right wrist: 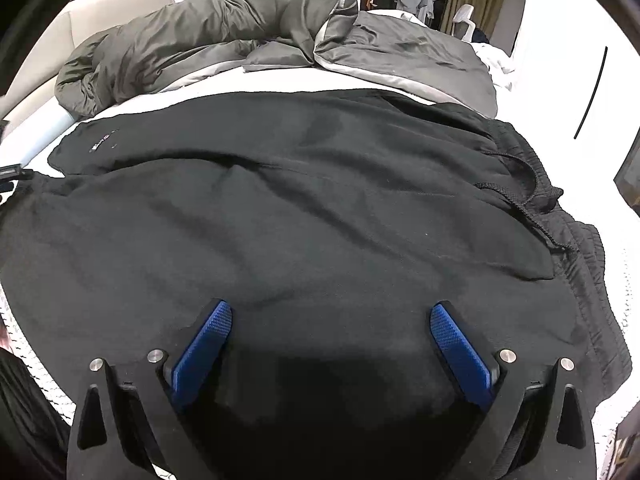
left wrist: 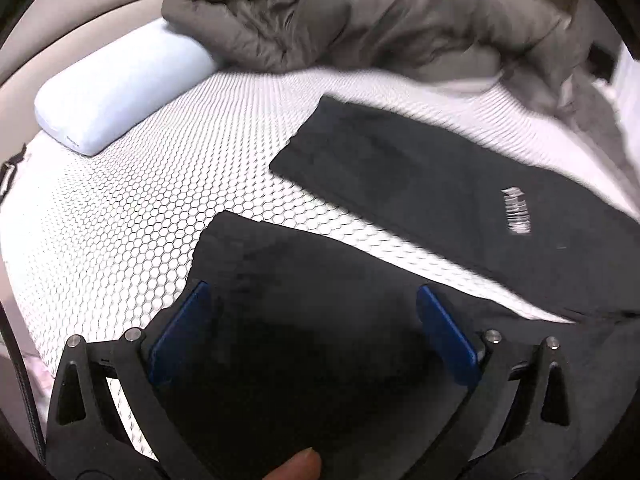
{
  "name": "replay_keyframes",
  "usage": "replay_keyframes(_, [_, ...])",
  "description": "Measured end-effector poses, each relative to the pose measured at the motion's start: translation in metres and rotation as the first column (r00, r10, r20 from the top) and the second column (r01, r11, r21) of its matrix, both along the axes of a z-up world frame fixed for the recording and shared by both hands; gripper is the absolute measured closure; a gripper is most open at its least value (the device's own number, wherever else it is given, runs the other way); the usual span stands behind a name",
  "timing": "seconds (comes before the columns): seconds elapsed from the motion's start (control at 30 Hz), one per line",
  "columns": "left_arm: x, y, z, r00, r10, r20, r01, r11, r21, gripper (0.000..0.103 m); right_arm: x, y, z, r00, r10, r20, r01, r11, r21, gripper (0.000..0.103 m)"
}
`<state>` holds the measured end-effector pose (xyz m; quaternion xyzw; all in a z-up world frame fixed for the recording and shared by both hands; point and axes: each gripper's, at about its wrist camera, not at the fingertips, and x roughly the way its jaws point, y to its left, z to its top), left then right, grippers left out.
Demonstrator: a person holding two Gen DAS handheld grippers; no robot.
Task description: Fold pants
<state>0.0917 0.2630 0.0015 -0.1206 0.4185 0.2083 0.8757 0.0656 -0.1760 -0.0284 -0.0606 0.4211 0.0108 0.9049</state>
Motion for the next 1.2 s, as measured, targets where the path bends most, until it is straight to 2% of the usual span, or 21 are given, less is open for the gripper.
replay_keyframes(0.1, [-0.024, -0.034, 0.015, 0.995, -0.085, 0.059, 0.084, 0.996, 0.013, 0.001, -0.003, 0.009, 0.004, 0.999, 0.030, 0.016, -0.030, 1.000, 0.006, 0.002])
replay_keyframes(0.13, [-0.030, -0.056, 0.020, 0.985, -0.149, 0.084, 0.148, 0.989, 0.010, 0.001, -0.004, 0.014, 0.005, 0.999, 0.045, 0.021, -0.045, 0.999, 0.013, 0.002])
replay_keyframes(0.2, [-0.039, -0.096, 0.025, 0.961, -0.251, 0.119, 0.251, 0.968, 0.010, 0.001, -0.009, 0.028, 0.009, 0.995, 0.093, 0.039, -0.094, 0.995, 0.031, 0.002])
replay_keyframes(0.27, [-0.039, -0.148, 0.019, 0.921, -0.365, 0.134, 0.368, 0.930, -0.003, 0.001, -0.012, 0.042, 0.010, 0.988, 0.147, 0.047, -0.149, 0.988, 0.042, 0.002])
replay_keyframes(0.37, [-0.019, -0.217, -0.009, 0.847, -0.528, 0.059, 0.530, 0.848, -0.014, 0.001, -0.017, 0.065, 0.002, 0.973, 0.231, 0.024, -0.231, 0.973, -0.014, 0.002])
replay_keyframes(0.4, [-0.015, -0.235, -0.020, 0.831, -0.557, 0.013, 0.557, 0.831, 0.004, 0.001, -0.019, 0.067, -0.003, 0.970, 0.244, 0.011, -0.243, 0.968, -0.054, 0.002])
replay_keyframes(0.43, [-0.011, -0.246, -0.030, 0.829, -0.559, -0.019, 0.559, 0.829, 0.019, 0.001, -0.021, 0.064, -0.005, 0.969, 0.247, 0.005, -0.246, 0.967, -0.063, 0.002])
replay_keyframes(0.53, [-0.009, -0.246, -0.042, 0.839, -0.543, -0.037, 0.544, 0.839, -0.008, 0.001, -0.030, 0.023, -0.002, 0.986, 0.169, 0.007, -0.168, 0.984, -0.058, 0.002])
replay_keyframes(0.63, [-0.013, -0.217, -0.040, 0.878, -0.477, -0.034, 0.477, 0.879, -0.005, 0.001, -0.040, -0.047, 0.000, 0.999, -0.042, 0.021, 0.044, 0.995, -0.095, 0.001])
replay_keyframes(0.7, [-0.013, -0.189, -0.042, 0.898, -0.438, -0.033, 0.438, 0.899, 0.011, 0.000, -0.051, -0.095, 0.002, 0.978, -0.205, 0.039, 0.208, 0.972, -0.112, 0.002])
replay_keyframes(0.8, [-0.018, -0.150, -0.048, 0.927, -0.372, -0.041, 0.373, 0.927, 0.044, 0.000, -0.068, -0.141, 0.003, 0.926, -0.370, 0.072, 0.377, 0.911, -0.166, 0.001])
replay_keyframes(0.93, [-0.026, -0.105, -0.040, 0.960, -0.280, -0.016, 0.280, 0.960, 0.026, 0.000, -0.080, -0.161, 0.005, 0.909, -0.413, 0.059, 0.416, 0.908, -0.054, 0.001])
replay_keyframes(1.0, [-0.039, -0.079, -0.030, 0.979, -0.201, 0.043, 0.202, 0.979, -0.025, 0.000, -0.089, -0.158, 0.012, 0.917, -0.395, 0.064, 0.396, 0.918, -0.007, 0.001])
replay_keyframes(1.07, [-0.068, -0.051, -0.017, 0.986, -0.124, 0.113, 0.134, 0.987, -0.086, 0.000, -0.101, -0.159, 0.018, 0.923, -0.379, 0.071, 0.373, 0.924, 0.081, 0.001])
replay_keyframes(1.13, [-0.090, -0.021, -0.011, 0.981, -0.027, 0.190, 0.058, 0.985, -0.161, 0.000, -0.117, -0.166, 0.027, 0.927, -0.367, 0.081, 0.345, 0.915, 0.209, 0.001])
replay_keyframes(1.17, [-0.111, -0.004, -0.010, 0.975, 0.027, 0.220, 0.020, 0.978, -0.209, 0.000, -0.125, -0.169, 0.031, 0.926, -0.366, 0.091, 0.332, 0.906, 0.264, 0.001])
replay_keyframes(1.2, [-0.124, 0.013, -0.013, 0.966, 0.082, 0.245, -0.009, 0.958, -0.286, 0.003, -0.134, -0.174, 0.034, 0.928, -0.360, 0.098, 0.309, 0.889, 0.338, 0.001])
